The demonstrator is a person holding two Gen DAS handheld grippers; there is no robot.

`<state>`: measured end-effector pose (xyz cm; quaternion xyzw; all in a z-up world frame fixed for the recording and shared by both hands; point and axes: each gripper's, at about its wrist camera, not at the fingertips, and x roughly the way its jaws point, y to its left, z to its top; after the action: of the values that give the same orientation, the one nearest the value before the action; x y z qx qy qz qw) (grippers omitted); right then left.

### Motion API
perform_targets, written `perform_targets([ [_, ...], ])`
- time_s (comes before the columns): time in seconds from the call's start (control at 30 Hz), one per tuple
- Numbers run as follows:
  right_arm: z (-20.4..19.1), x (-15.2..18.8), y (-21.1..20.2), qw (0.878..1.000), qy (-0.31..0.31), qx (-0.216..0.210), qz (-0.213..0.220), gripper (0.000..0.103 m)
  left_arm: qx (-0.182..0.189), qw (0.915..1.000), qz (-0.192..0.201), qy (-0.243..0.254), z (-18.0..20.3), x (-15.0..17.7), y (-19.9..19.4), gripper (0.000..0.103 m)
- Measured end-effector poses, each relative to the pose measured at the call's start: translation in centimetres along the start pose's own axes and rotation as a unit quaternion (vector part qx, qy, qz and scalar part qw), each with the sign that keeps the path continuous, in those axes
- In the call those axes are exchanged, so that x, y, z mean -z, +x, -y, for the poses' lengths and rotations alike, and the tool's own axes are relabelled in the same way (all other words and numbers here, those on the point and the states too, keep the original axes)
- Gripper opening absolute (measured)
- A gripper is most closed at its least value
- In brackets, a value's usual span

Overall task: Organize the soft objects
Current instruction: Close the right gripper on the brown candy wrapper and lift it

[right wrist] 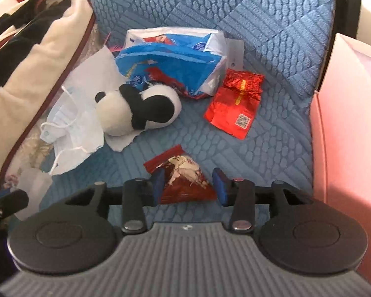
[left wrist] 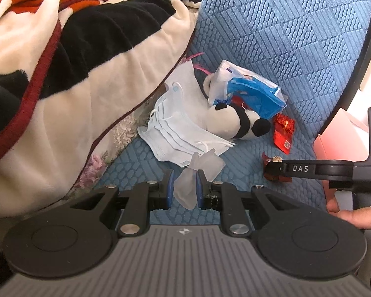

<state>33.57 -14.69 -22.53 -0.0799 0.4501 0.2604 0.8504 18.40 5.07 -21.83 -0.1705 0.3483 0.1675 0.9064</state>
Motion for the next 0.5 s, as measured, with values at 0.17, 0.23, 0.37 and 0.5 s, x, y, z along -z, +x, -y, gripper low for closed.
perform_targets([
  [0.17,-0.1,0.2,0.4,1.000,-0.002,-0.010,-0.014,0.040,0.001,1.0000,-0.002,-0.004,0.0,-0.1,0.2,0.021],
  [0.23,-0.4,0.4,0.5,1.000,-0.014,-0.018,-0.021,0.037,0.002,1.0000,-0.002,-0.004,0.0,-0.1,0.1,0.021],
  [0.37,-1.1,0.6,-0.4,0.999,-0.034,-0.010,-0.017,0.032,0.007,1.0000,0.000,-0.003,0.1,-0.1,-0.3,0.021],
  [0.5,-0.6,1.0,-2.1,1.000,-0.023,-0.004,-0.011,0.032,0.015,0.9999,0.006,0.004,0.5,-0.1,-1.2,0.021],
])
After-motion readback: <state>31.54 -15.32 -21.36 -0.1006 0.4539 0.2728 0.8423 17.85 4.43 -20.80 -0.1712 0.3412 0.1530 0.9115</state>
